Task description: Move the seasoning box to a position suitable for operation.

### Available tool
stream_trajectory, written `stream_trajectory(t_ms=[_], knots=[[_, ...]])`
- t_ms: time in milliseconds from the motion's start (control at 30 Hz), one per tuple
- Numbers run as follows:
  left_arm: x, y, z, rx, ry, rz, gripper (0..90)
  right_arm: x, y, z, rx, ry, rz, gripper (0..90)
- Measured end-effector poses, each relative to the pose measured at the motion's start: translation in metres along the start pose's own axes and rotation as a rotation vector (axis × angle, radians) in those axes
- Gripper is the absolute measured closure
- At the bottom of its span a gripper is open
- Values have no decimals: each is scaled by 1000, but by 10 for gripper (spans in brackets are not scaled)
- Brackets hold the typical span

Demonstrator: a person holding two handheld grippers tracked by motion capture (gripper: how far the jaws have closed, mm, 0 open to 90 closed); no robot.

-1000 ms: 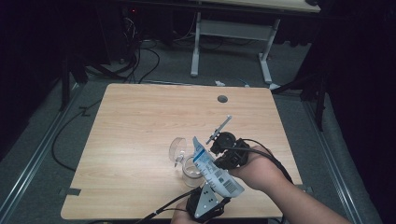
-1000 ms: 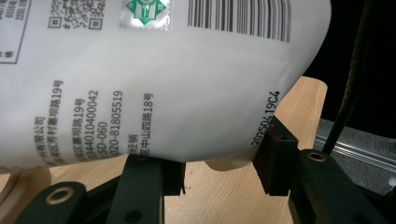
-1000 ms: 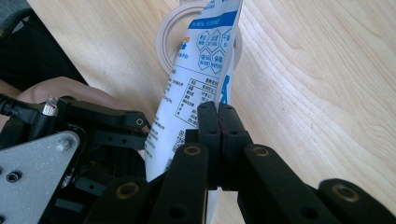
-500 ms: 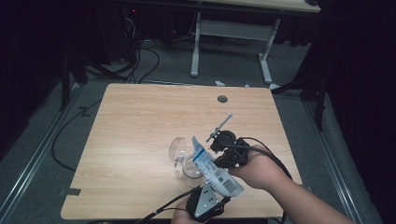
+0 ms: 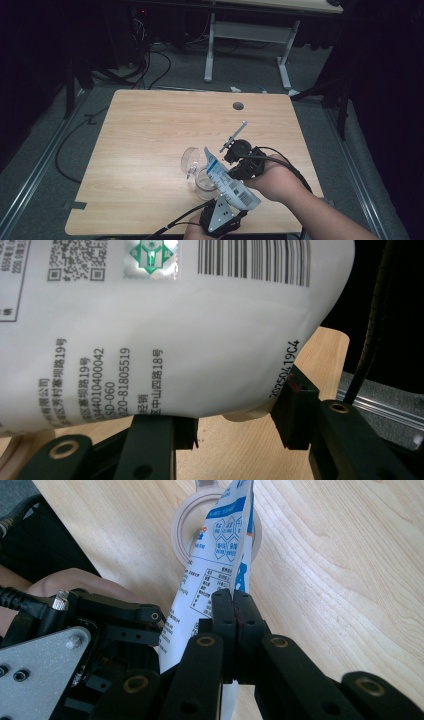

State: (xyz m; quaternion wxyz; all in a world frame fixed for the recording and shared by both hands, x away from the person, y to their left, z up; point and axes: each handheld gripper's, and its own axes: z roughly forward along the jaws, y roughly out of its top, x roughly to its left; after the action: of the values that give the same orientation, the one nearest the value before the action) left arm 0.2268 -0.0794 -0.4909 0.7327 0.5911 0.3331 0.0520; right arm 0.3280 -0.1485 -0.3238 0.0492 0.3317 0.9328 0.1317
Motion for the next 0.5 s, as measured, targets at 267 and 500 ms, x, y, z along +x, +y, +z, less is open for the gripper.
stream_trajectory(t_ms=[267,500], knots=[[-1,1,0,-5,-1,-1,598,0,1,-1,6,0,-4,900],[-1,1,0,-9,-1,-1,598,0,2,-1,7,1,-6,900]])
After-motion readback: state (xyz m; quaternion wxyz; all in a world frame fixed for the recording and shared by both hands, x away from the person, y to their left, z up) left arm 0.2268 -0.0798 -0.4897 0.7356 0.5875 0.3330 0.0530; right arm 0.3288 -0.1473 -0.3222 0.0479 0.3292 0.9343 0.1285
